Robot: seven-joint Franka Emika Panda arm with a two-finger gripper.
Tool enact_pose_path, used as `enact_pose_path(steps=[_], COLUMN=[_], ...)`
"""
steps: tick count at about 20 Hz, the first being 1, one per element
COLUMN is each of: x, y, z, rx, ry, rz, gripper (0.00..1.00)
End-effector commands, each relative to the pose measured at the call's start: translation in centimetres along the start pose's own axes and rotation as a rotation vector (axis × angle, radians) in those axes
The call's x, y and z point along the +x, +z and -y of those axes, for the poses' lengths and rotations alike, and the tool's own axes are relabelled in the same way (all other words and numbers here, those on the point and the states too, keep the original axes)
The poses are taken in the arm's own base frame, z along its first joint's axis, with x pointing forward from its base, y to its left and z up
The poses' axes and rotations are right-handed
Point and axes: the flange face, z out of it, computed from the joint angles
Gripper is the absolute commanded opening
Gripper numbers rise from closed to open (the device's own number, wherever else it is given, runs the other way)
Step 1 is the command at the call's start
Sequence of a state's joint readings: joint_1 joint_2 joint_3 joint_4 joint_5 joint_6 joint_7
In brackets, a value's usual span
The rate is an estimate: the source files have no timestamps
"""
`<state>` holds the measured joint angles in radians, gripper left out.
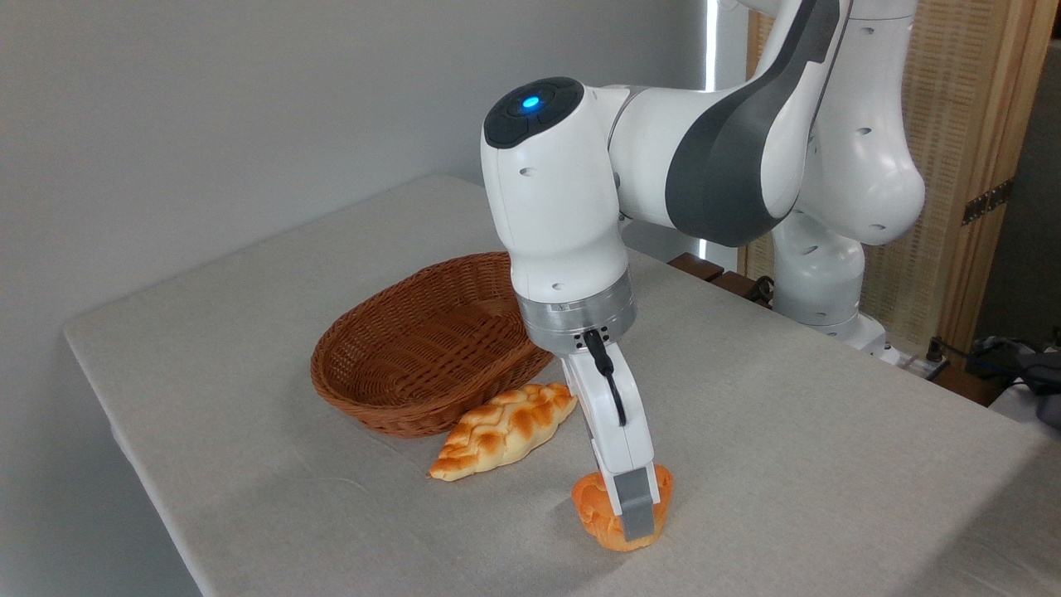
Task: Put bread into the basket
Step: 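Lift the orange bun and carry it over the wicker basket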
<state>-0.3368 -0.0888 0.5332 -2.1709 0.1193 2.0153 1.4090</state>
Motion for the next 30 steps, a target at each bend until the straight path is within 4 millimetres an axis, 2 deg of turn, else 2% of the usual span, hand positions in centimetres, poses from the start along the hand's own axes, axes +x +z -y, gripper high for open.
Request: enact_pose_path(steps=[1, 3, 4, 16, 21, 23, 30], x=[-0.1, -0.1, -0.1, -0.2, 0.5, 1.0, 6.3], y=[0.4, 0.4, 0.4, -0.1, -2.7, -4.4, -9.2], z=[-0.1, -0.1, -0.1, 0.0, 0.2, 0.3, -0.3], rx=[0.010, 0.010, 0.010, 0.016, 0.060, 0.078, 0.064], ry=[0.019, 0.021, 0.021, 0.017, 0.004, -0.034, -0.176], rz=[0.012, 0.012, 0.012, 0.006, -0.038, -0.129, -0.290], gripper=[0.85, 0.68, 0.65, 0.65, 0.67, 0.70, 0.71])
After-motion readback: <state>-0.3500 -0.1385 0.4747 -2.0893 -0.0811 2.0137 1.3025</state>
